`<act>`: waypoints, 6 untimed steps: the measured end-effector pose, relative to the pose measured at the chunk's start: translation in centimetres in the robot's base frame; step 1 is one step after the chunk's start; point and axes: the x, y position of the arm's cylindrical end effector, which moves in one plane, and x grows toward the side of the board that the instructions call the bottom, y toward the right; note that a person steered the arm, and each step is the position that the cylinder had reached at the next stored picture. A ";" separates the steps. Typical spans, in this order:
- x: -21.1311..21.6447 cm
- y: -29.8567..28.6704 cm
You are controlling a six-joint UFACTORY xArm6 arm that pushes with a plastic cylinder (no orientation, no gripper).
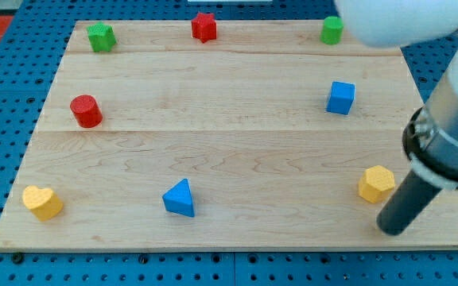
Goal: Slide the yellow hexagon towards the center
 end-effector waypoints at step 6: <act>-11.3 -7.7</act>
